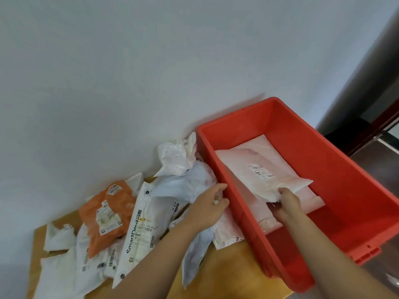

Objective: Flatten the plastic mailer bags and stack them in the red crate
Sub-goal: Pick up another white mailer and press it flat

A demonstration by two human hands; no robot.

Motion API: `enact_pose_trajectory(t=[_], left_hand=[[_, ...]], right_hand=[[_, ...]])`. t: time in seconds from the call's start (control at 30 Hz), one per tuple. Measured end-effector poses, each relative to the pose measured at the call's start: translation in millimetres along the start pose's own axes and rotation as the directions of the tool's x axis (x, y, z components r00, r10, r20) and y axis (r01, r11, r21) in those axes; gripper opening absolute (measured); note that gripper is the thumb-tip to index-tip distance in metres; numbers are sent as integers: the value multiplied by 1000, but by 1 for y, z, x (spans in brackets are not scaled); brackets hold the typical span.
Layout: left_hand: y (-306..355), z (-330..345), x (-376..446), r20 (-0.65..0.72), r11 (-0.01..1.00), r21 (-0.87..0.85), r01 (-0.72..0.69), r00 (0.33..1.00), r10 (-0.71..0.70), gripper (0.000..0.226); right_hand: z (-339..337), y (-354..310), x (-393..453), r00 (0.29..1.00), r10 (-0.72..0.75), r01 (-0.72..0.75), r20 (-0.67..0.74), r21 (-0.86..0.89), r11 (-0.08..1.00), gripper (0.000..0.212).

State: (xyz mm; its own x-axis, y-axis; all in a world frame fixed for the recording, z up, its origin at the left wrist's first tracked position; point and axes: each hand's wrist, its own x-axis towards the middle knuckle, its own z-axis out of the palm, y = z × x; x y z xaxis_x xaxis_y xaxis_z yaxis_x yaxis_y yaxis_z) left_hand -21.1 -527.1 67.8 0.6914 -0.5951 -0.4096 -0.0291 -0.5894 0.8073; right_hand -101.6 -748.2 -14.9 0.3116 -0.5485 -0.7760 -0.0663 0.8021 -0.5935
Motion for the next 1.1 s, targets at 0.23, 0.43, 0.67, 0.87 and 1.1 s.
enact_pose_trajectory(t=[0.23, 0.43, 0.67, 0.87, 1.1], left_hand=[[-11, 18, 14, 108, 938, 316, -145, 987, 116, 65], [-12, 23, 35, -50, 926, 369, -80, 993, 105, 75], [-9, 30, 44, -93, 919, 387, -73, 989, 118, 87], [-13, 32, 47, -89, 921, 386, -61, 991, 103, 86], [-13, 32, 46, -93, 913, 407, -38, 992, 83, 86]], right_hand=[[1, 5, 39, 995, -90, 64, -46, -405, 912, 36], [-19, -36, 61, 925, -379, 152, -6, -909, 387, 39], [-5, -77, 47, 830, -514, 169, 215, -976, -135, 27], [37, -110, 58, 829, -503, 180, 244, -968, -173, 37], [54, -97, 106, 843, -418, 306, 338, -941, -144, 46]])
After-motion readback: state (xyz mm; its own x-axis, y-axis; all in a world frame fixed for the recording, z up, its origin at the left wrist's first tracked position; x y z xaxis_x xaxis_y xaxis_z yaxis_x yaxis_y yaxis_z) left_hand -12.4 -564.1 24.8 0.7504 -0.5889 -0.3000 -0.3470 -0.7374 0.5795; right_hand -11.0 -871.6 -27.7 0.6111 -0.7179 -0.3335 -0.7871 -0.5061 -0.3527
